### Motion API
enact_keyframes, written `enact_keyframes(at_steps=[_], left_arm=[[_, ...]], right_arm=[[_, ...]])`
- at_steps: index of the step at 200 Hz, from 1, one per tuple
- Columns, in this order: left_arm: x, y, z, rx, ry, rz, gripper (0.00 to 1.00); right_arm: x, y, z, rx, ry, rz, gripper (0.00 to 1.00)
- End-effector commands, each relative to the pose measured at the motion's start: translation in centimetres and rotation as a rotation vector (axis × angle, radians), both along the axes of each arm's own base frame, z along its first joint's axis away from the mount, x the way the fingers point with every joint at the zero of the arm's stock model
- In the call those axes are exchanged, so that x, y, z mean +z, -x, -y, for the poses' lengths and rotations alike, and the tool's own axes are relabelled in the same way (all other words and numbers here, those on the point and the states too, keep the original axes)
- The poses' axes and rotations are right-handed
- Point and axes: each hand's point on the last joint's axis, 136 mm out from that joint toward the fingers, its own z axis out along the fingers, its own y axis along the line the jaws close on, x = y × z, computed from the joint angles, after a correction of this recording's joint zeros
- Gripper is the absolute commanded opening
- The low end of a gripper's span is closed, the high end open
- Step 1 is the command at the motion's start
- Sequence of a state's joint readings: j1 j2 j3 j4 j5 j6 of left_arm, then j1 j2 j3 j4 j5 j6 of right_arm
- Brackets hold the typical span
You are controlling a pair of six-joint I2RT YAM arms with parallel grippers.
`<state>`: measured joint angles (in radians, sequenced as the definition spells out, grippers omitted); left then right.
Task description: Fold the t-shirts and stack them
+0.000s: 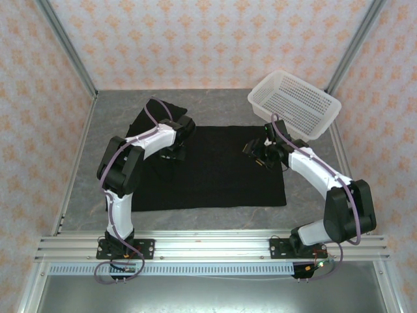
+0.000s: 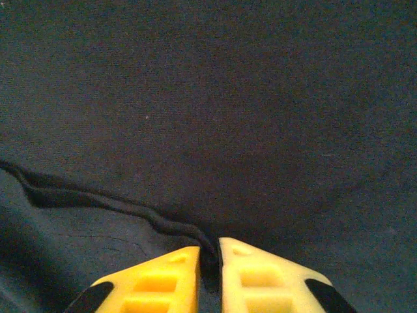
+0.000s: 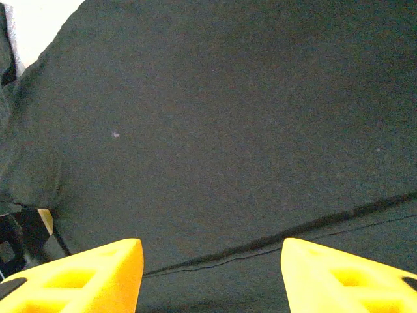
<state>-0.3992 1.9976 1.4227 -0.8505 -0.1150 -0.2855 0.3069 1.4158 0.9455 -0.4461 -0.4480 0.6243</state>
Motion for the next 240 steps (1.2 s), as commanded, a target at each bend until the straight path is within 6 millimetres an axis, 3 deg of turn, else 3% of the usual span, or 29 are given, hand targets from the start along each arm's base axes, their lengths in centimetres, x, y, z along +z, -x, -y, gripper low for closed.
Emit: enact_keyframes(at_steps=[1,70,102,154,188,240], left_arm=[[0.8,0.4,-1.5,0.003,-0.052,0.0,0.17],[0.5,0.2,-1.9,0.009,-0.046,-0.013,0.12],[1.1,0.3,-1.6,0.017,-0.025,0.0,0.02],[4.2,0.5,0.5,0.024,0.109,0.072,0.0],[4.0,1.0,2.0,-0.006,0.15,0.06,0.0],[3.1,1.2,2.8,-0.022,0.149,0.044,0.0]], right_arm=[[0.7,0.1,0.1,-0.009,-0.019,0.021,0.58],[0.8,-0.1,-0.1,-0.003,-0.02,0.021,0.58],[0.8,-0.2,0.0,-0.008,-0.016,0.023,0.56],[0.9,-0.5,0.1,-0.018,-0.009,0.031,0.54],[0.8,-0.6,0.1,-0.017,-0.009,0.029,0.54],[0.5,-0.1,0.6,-0.025,0.015,0.019,0.54]])
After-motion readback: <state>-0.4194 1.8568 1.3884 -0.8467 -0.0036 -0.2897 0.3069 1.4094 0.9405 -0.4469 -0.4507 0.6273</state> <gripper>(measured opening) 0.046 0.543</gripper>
